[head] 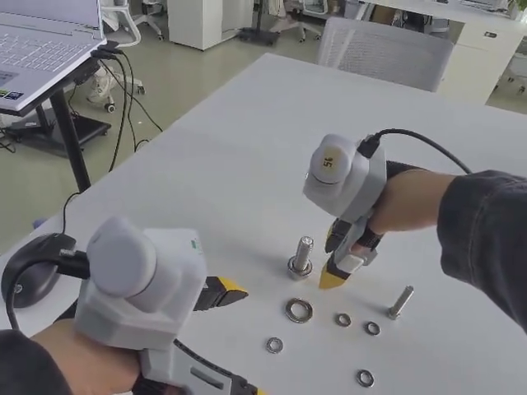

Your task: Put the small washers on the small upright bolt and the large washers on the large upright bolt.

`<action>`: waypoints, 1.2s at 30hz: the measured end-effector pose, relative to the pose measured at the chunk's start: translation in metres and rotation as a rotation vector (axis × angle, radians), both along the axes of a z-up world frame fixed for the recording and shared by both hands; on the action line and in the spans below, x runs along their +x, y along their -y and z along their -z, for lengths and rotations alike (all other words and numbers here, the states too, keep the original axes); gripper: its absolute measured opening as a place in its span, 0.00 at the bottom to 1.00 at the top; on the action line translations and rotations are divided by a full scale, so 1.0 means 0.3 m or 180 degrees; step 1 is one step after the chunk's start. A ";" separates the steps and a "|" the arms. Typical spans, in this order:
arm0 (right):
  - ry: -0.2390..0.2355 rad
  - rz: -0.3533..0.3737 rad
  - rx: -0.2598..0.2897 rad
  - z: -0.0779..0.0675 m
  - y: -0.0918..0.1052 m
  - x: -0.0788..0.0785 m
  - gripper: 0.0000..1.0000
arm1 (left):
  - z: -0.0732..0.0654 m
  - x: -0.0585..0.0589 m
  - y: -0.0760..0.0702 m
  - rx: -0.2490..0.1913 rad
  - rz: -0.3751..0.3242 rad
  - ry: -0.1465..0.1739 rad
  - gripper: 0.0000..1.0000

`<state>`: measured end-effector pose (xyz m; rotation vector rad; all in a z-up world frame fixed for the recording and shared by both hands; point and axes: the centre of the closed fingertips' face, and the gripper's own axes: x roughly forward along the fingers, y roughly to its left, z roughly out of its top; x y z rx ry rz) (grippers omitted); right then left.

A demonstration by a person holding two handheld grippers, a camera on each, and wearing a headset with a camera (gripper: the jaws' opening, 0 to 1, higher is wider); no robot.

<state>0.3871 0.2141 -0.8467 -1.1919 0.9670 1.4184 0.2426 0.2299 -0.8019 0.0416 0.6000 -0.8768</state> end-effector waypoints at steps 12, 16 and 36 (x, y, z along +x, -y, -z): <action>-0.0050 0.0034 0.0000 0.004 0.029 -0.043 0.40 | -0.009 0.003 0.000 0.0007 0.0019 0.0017 0.89; -0.0065 0.0004 0.0016 0.004 0.027 -0.070 0.40 | -0.012 0.006 0.001 0.0009 0.0020 0.0024 0.89; -0.0159 -0.0064 0.0064 0.057 -0.010 -0.177 0.40 | -0.014 0.005 0.007 0.0017 0.0024 0.0055 0.89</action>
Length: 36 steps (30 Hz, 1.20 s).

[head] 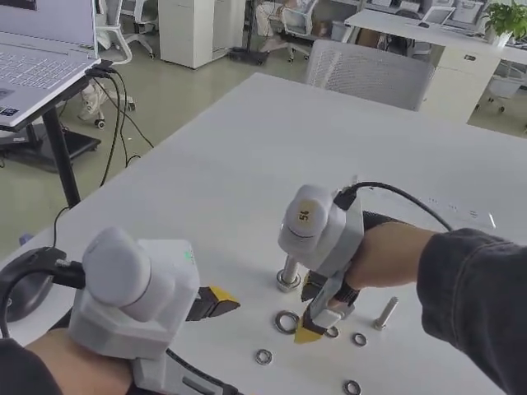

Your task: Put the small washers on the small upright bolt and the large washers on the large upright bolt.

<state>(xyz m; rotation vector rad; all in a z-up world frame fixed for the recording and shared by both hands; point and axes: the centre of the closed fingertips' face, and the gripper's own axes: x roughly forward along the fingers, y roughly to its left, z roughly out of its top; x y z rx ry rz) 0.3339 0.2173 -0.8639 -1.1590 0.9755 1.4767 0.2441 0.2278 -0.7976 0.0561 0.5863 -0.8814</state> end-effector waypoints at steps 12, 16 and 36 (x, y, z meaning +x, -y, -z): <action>0.0046 0.0051 0.0022 0.044 -0.033 -0.015 0.36 | 0.007 -0.011 -0.002 0.0005 -0.0004 -0.0008 0.89; 0.0089 0.0017 0.0005 0.047 -0.036 -0.012 0.35 | 0.006 -0.011 -0.005 -0.0002 -0.0010 -0.0007 0.89; 0.0083 0.0032 0.0001 0.047 -0.040 -0.018 0.27 | 0.002 -0.011 -0.010 -0.0010 -0.0035 -0.0004 0.89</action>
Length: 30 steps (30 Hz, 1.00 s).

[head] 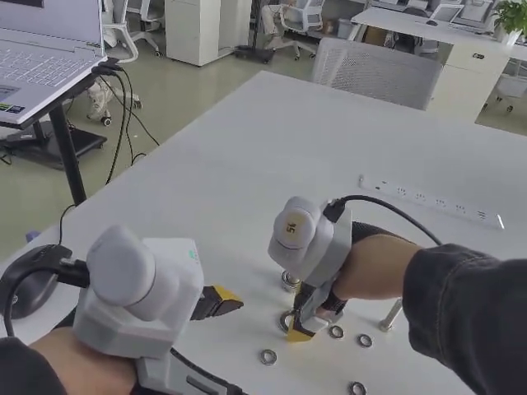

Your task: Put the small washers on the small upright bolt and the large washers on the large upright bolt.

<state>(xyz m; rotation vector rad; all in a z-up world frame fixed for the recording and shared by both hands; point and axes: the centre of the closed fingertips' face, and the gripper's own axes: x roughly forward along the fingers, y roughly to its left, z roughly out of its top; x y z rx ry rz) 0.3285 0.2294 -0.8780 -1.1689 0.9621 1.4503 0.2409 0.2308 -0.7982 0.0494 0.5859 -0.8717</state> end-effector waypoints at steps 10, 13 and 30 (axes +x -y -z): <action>0.0006 0.0014 0.0015 0.000 -0.001 -0.006 0.25 | -0.004 0.015 -0.020 0.0030 -0.0093 0.0058 0.89; 0.0009 0.0024 0.0018 0.001 -0.001 -0.008 0.24 | -0.012 0.025 -0.031 0.0031 -0.0157 0.0112 0.89; 0.0018 0.0085 0.0027 -0.017 0.009 -0.001 0.23 | -0.027 0.043 -0.054 0.0030 -0.0279 0.0195 0.88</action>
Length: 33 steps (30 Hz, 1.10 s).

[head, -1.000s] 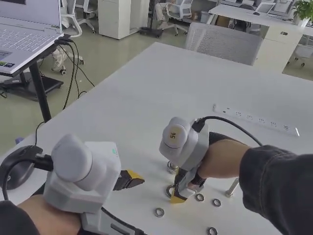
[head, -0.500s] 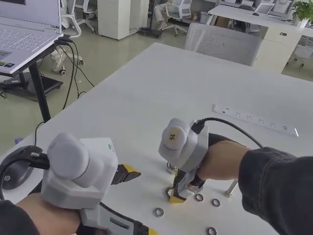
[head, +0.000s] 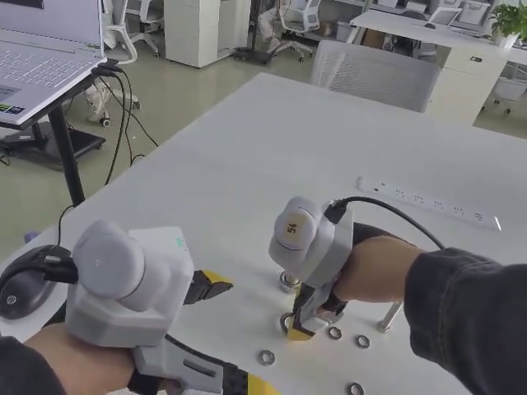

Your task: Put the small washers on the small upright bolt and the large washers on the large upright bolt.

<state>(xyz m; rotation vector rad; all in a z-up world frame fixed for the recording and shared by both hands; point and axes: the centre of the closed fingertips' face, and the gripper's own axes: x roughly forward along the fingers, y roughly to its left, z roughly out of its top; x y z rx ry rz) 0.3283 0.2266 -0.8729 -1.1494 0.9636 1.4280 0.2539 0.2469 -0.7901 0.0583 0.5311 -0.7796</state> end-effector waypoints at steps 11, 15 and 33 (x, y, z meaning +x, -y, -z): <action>0.0064 0.0034 -0.0016 -0.064 0.046 0.017 0.23 | -0.006 0.008 -0.001 -0.0003 -0.0013 0.0028 0.88; 0.0100 0.0051 -0.0031 -0.089 0.064 0.028 0.23 | -0.010 0.009 -0.003 -0.0013 -0.0014 0.0036 0.88; 0.0359 0.0055 0.0029 -0.291 0.080 0.124 0.23 | -0.018 0.004 -0.004 -0.0018 0.0010 0.0050 0.87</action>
